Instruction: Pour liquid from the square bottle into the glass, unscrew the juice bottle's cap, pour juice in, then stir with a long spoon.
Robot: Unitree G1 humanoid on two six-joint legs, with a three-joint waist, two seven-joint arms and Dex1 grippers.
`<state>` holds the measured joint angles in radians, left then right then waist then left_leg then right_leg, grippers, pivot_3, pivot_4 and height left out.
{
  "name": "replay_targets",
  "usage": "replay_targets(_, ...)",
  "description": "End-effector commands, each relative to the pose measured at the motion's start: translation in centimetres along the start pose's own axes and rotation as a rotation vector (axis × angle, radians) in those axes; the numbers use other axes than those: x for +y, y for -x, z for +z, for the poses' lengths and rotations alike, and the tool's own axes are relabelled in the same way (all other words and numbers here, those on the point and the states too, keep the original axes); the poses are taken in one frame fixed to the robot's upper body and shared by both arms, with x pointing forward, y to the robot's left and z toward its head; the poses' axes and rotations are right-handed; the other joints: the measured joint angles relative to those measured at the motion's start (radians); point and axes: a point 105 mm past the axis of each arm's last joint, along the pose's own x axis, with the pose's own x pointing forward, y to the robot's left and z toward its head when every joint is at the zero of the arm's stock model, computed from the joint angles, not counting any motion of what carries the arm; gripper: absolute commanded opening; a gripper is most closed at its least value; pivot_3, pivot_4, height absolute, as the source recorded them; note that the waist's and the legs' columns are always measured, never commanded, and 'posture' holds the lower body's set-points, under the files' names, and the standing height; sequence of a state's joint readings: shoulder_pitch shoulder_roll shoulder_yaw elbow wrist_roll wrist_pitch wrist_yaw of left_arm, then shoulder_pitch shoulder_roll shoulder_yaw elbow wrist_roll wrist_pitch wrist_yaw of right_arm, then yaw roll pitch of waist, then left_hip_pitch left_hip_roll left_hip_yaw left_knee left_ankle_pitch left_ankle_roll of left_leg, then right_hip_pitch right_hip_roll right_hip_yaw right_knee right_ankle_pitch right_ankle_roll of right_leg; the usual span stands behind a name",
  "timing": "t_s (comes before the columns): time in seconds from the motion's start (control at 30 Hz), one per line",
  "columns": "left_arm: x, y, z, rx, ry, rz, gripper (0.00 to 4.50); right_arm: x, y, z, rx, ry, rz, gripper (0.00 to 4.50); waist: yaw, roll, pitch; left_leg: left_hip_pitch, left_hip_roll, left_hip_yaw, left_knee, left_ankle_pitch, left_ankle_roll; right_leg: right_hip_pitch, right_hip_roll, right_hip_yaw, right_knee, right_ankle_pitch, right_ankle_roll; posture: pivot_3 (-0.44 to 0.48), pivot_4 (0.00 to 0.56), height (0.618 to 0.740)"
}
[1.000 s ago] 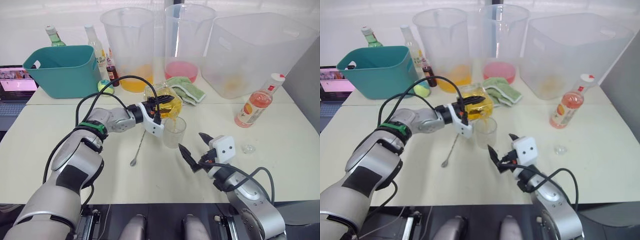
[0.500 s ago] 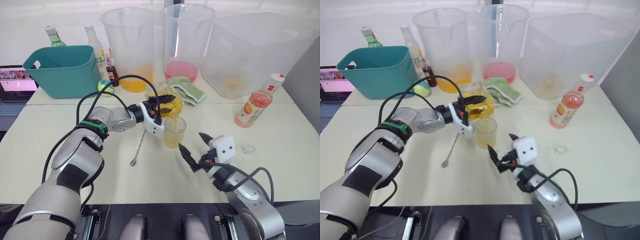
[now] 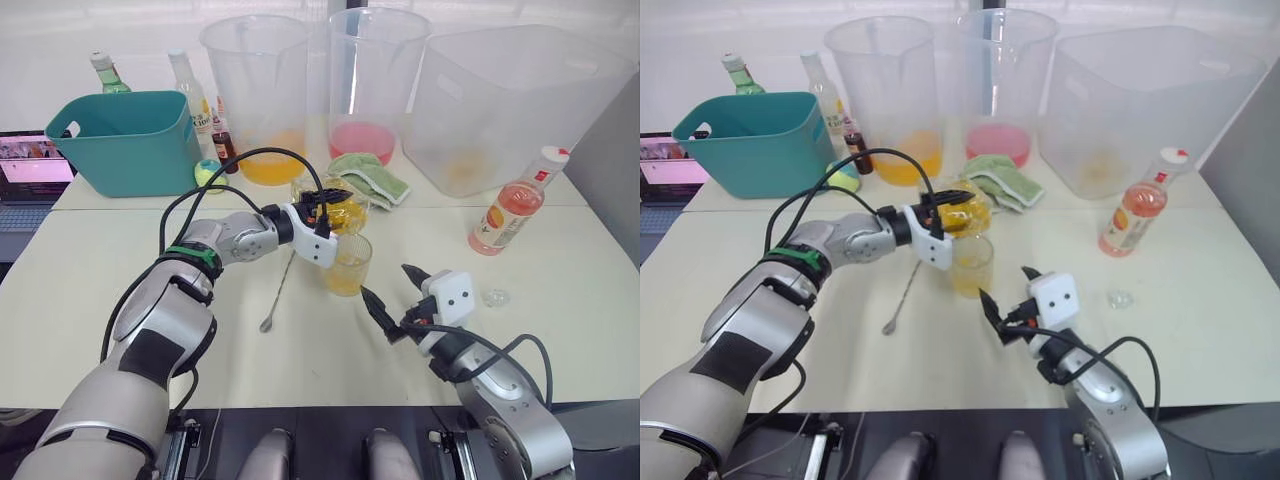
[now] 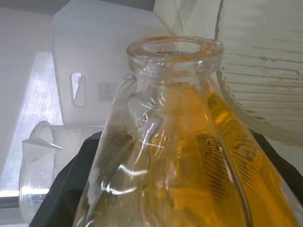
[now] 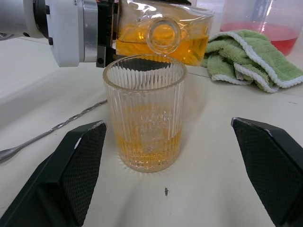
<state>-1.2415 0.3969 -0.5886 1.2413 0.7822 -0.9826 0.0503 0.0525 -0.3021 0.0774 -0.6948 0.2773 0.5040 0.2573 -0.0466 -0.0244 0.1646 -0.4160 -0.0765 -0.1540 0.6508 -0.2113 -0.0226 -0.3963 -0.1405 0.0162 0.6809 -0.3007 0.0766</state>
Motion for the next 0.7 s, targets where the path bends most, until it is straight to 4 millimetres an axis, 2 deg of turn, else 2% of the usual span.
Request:
replay_targets(0.03,3.9,0.2,-0.2,-0.002,0.03,0.151,2.82,-0.1,0.2,1.0,-0.04,0.018,-0.001,4.45,0.0,0.0,0.0,0.0,0.0,0.0,0.0,0.0,0.0,0.0,0.0,0.0,0.0,0.0,0.0,0.0,0.15,0.738)
replay_targets(0.23,6.2,1.3,-1.4,0.036,0.141,0.233,2.82,-0.4,0.1,1.7,-0.056,0.029,0.022,4.45,-0.001,0.0,0.0,0.0,0.0,0.0,0.001,0.0,0.0,0.0,0.0,0.0,0.0,0.0,0.0,0.0,0.15,0.738)
replay_targets(0.4,7.0,3.0,-3.0,0.061,0.378,0.298,2.82,-1.2,0.3,2.7,-0.079,0.046,0.075,4.45,-0.005,0.0,0.0,0.0,0.0,0.0,0.002,0.0,0.0,0.0,0.0,0.0,0.001,0.0,0.0,0.0,0.15,0.738)
replay_targets(0.7,8.1,8.4,-6.4,0.148,0.732,0.471,2.82,-1.1,0.7,5.3,-0.041,0.12,0.467,4.45,-0.023,0.0,0.0,-0.001,0.001,-0.002,0.006,-0.001,0.002,0.001,0.001,-0.001,0.002,0.0,0.0,0.0,0.15,0.738)
